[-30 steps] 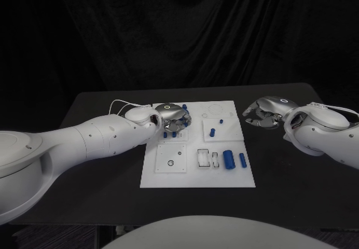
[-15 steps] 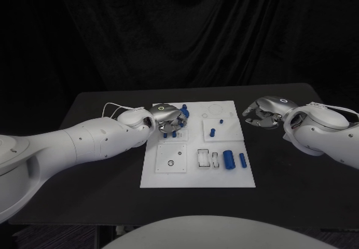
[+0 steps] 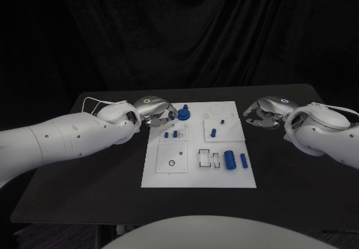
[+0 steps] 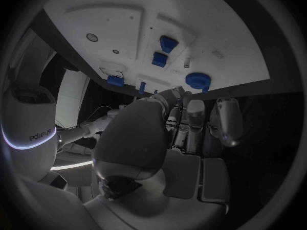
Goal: Assemble the parts on the task board
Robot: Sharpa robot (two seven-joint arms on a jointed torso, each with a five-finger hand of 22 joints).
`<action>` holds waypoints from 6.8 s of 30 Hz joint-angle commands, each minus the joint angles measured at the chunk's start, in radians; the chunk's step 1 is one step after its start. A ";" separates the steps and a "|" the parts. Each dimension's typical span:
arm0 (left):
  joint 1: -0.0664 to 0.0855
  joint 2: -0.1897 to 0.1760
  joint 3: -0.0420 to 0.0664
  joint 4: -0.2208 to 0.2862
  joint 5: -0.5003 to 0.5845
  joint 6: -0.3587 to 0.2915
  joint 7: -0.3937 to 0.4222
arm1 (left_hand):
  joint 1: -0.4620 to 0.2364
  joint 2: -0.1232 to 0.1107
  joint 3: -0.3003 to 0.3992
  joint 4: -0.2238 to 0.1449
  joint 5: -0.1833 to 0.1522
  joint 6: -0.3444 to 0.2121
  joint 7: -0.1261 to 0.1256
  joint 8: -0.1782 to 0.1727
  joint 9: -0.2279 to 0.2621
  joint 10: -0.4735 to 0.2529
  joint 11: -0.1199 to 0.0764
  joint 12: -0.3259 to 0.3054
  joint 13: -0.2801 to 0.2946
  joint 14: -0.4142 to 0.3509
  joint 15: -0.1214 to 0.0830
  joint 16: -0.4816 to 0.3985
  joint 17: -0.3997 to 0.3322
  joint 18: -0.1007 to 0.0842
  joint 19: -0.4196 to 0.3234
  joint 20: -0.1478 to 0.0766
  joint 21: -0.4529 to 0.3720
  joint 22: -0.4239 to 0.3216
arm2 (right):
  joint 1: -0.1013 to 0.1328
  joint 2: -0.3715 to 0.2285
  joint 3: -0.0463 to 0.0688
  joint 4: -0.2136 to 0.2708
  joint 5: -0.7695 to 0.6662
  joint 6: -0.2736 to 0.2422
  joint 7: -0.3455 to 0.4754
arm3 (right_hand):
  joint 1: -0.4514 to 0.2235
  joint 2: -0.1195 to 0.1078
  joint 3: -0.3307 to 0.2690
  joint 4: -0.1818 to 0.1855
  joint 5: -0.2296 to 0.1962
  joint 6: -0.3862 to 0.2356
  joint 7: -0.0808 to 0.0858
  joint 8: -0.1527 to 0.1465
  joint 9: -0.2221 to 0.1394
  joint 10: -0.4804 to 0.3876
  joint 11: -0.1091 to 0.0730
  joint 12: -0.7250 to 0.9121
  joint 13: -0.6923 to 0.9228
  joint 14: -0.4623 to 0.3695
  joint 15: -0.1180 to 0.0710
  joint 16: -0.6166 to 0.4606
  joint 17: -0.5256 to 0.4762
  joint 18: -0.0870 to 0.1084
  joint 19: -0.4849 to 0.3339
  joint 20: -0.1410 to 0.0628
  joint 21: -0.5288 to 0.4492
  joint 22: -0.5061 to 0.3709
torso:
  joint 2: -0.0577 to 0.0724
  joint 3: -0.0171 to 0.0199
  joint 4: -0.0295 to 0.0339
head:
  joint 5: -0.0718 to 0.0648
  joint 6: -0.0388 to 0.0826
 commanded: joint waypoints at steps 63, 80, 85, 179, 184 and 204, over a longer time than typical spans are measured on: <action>-0.058 0.096 0.001 -0.123 0.000 0.028 -0.025 | -0.001 -0.013 0.013 0.000 0.011 0.011 0.000 -0.011 -0.008 0.034 0.001 -0.016 -0.018 0.005 0.000 -0.001 0.009 -0.011 0.002 0.001 0.004 0.166 | -0.002 -0.001 0.001 -0.006 0.003 0.016 -0.009 | -0.003 -0.002 0.006 -0.001 0.004 0.007 0.000 -0.004 -0.002 0.074 0.004 -0.004 0.232 0.099 0.002 -0.004 0.247 0.008 0.000 0.002 -0.006 0.189 | 0.001 0.0011 -0.0017 | 0.002 0.000; -0.066 0.104 0.001 -0.140 0.000 0.083 -0.031 | -0.009 -0.018 0.014 0.000 0.008 -0.008 -0.005 -0.032 -0.022 0.022 0.005 -0.031 -0.028 -0.014 0.003 -0.016 -0.014 -0.006 -0.015 0.001 -0.016 0.160 | -0.002 0.000 0.001 -0.007 0.003 0.020 -0.010 | -0.001 -0.002 0.010 -0.004 0.004 0.007 0.001 -0.005 -0.002 0.074 0.005 -0.004 0.232 0.099 0.003 -0.003 0.248 0.008 0.001 0.002 -0.006 0.189 | 0.000 0.0012 -0.0005 | 0.001 0.000; -0.069 0.103 0.001 -0.144 0.000 0.092 -0.038 | -0.013 -0.022 0.019 -0.001 0.005 -0.046 -0.020 -0.064 -0.039 0.015 0.013 -0.042 -0.035 -0.025 0.009 -0.023 -0.025 -0.005 -0.023 0.004 -0.026 0.158 | -0.002 0.001 0.001 -0.007 0.003 0.020 -0.009 | -0.001 -0.002 0.011 -0.004 0.004 0.007 0.001 -0.005 -0.003 0.074 0.005 -0.004 0.232 0.099 0.003 -0.003 0.248 0.008 0.001 0.002 -0.007 0.188 | 0.000 0.0012 -0.0013 | 0.001 0.000; -0.102 -0.256 0.000 0.253 1.332 0.453 0.582 | -0.071 0.222 -0.692 0.288 0.144 -0.399 -0.087 -0.067 -0.441 -0.682 0.115 0.224 -0.540 -0.777 0.154 -1.164 -0.581 0.077 -0.932 0.138 -1.221 -0.575 | -0.094 0.150 0.004 -0.151 -0.200 -0.078 0.090 | -0.042 -0.103 0.075 -0.074 0.152 -0.009 -0.050 0.012 0.205 -0.874 0.111 -0.946 -0.726 -0.058 0.065 -0.340 -0.079 0.057 -0.107 0.056 -0.312 0.125 | -0.036 -0.1194 0.1013 | -0.078 0.000; -0.108 -0.251 0.000 0.240 1.332 0.460 0.578 | -0.066 0.224 -0.691 0.291 0.148 -0.403 -0.087 -0.068 -0.443 -0.682 0.117 0.225 -0.543 -0.773 0.158 -1.160 -0.581 0.077 -0.927 0.144 -1.219 -0.575 | -0.108 0.160 0.005 -0.184 -0.186 -0.080 0.103 | -0.064 -0.101 0.067 -0.063 0.105 -0.015 -0.058 0.003 0.204 -0.868 0.111 -0.957 -0.752 -0.056 0.066 -0.332 -0.082 0.055 -0.102 0.059 -0.300 0.128 | -0.032 -0.1161 0.0977 | -0.081 0.000; -0.121 -0.225 0.000 0.207 1.332 0.482 0.579 | -0.039 0.227 -0.687 0.288 0.175 -0.393 -0.085 -0.063 -0.439 -0.682 0.119 0.228 -0.549 -0.770 0.164 -1.149 -0.581 0.081 -0.918 0.153 -1.214 -0.578 | -0.141 0.185 0.006 -0.244 -0.143 -0.068 0.122 | -0.057 -0.086 0.065 -0.077 0.066 0.007 -0.034 0.012 0.229 -0.806 0.105 -0.983 -0.824 -0.067 0.061 -0.338 -0.111 0.055 -0.104 0.056 -0.302 0.128 | -0.036 -0.1214 0.0989 | -0.098 0.000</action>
